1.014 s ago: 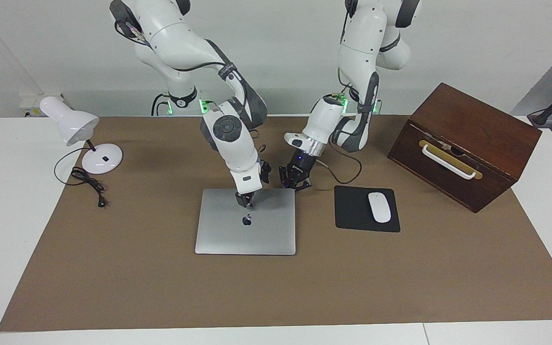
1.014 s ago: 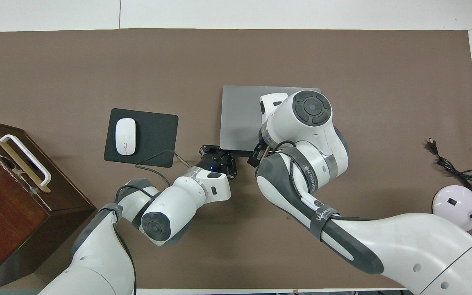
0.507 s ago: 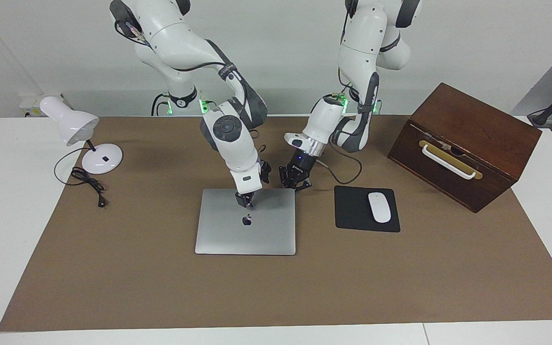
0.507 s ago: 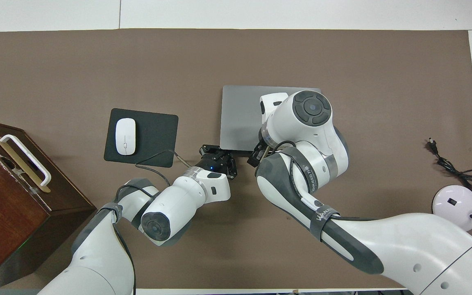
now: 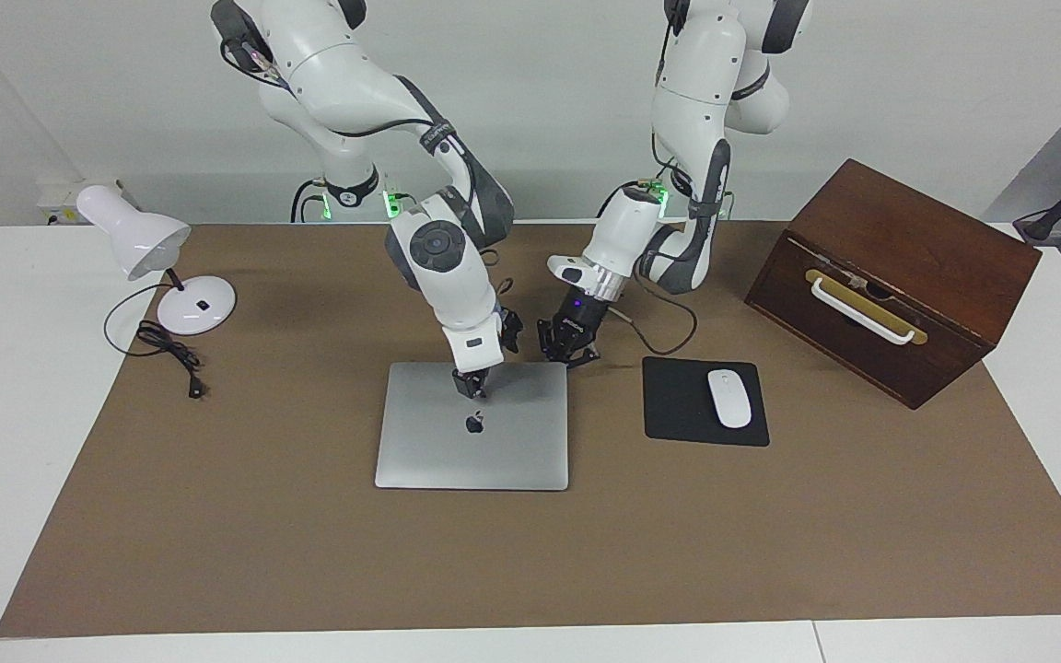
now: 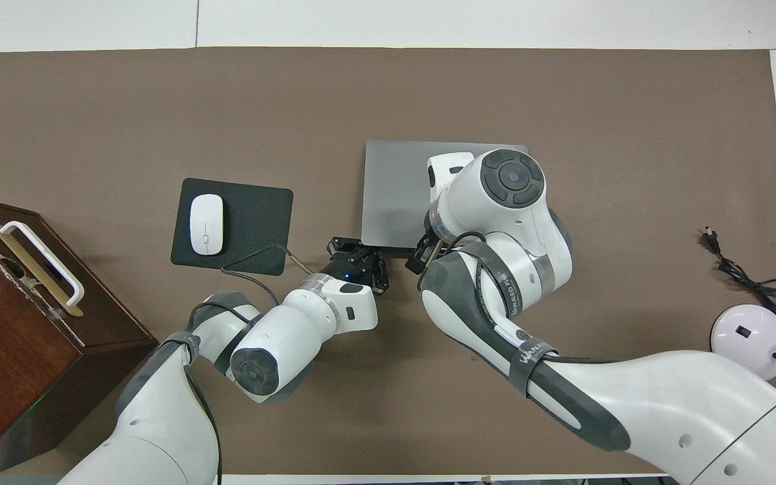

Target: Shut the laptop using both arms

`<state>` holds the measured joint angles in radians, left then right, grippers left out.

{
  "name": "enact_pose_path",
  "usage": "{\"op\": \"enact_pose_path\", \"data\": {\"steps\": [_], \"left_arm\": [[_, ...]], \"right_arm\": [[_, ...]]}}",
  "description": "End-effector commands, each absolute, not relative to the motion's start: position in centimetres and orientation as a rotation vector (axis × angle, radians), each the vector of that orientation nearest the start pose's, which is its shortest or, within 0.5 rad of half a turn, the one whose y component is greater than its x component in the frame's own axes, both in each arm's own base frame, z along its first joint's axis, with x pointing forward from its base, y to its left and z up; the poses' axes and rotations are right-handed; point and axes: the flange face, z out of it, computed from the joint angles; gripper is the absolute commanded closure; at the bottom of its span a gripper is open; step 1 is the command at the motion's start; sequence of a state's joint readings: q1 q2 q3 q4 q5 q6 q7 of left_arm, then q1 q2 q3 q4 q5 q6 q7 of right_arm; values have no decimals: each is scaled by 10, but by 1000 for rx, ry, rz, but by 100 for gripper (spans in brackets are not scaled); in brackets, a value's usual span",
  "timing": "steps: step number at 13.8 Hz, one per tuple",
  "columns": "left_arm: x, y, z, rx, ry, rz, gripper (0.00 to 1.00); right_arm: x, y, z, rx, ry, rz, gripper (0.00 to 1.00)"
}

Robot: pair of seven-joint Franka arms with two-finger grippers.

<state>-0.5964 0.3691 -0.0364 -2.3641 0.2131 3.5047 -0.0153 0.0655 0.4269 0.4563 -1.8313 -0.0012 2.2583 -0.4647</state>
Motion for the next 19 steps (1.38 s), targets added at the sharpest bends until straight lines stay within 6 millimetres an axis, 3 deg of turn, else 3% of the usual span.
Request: {"op": "enact_pose_path", "data": {"steps": [1,14,18,19], "left_arm": [[439,-320,221,-2906,1261,-1067,100],[429,-315,213,-2963,1196,-1021,100],[430,-315,213,-2940,1231,-1022,100],[430,-315,214,-2900,1309,-1027,100]], "right_arm": [[560,306,323,-2644,-1323,-55,0],[560,306,325,-2644,-1328,-58,0],[560,306,325,-2645,-1326,-58,0],[560,307,325,-2644,-1327,-60,0]]}}
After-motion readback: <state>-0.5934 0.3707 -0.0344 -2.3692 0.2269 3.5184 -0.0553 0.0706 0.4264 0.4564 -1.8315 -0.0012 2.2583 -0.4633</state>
